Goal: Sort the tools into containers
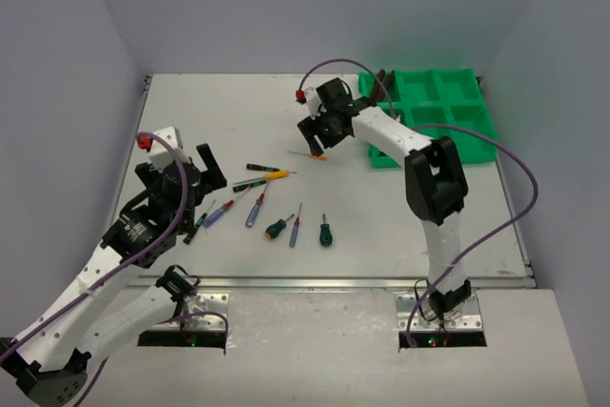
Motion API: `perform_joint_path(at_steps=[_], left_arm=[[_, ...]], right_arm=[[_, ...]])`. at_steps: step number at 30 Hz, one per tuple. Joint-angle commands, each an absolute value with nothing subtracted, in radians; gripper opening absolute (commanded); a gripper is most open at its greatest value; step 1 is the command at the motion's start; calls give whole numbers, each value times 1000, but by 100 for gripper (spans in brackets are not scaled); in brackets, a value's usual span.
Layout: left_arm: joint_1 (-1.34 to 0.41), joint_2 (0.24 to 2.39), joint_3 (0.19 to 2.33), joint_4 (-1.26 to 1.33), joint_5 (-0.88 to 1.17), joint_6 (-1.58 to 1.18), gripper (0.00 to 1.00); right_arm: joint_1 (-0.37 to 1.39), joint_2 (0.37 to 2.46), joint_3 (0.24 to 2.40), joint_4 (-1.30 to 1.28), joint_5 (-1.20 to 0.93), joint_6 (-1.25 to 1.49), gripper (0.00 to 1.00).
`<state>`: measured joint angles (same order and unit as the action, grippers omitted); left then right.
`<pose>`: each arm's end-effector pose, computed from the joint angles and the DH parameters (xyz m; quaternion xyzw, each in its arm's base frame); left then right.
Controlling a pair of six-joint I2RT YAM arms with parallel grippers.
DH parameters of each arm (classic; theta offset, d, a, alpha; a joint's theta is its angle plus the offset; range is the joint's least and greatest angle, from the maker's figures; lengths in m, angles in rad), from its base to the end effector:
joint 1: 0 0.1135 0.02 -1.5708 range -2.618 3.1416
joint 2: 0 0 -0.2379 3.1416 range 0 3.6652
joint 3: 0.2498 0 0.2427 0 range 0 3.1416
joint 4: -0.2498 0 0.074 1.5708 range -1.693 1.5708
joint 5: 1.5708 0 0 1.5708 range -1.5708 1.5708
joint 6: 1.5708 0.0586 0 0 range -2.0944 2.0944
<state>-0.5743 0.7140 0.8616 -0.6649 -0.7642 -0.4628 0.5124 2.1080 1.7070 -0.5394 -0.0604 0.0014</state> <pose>0.1606 -0.0556 0.3057 -0.1425 0.8113 0.0488 0.5649 0.3990 0.2285 0.1743 -0.2492 0.9171 0.1065 0.2924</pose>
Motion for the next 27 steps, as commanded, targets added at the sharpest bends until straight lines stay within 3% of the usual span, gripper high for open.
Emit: perform_joint_path(at_steps=[1, 3, 10, 19, 23, 25, 27], left_arm=[[-566, 745, 867, -616, -719, -433, 100], [-565, 750, 867, -615, -715, -431, 100], [-566, 748, 862, -606, -704, -425, 100], [-566, 752, 861, -600, -687, -418, 100], [-566, 752, 862, -596, -678, -414, 100], [-566, 751, 859, -595, -676, -414, 100], [-566, 749, 859, -595, -676, -414, 100]], right_arm=[[508, 2199, 1851, -570, -38, -206, 64], [508, 2238, 1884, -589, -43, -230, 56], [508, 2320, 1911, -570, -75, -258, 51], [509, 2368, 1901, -570, -112, -262, 34], [509, 2363, 1881, -559, -119, -256, 18], [509, 2345, 1865, -544, -132, -248, 4], [509, 2319, 1847, -533, -137, -237, 0]])
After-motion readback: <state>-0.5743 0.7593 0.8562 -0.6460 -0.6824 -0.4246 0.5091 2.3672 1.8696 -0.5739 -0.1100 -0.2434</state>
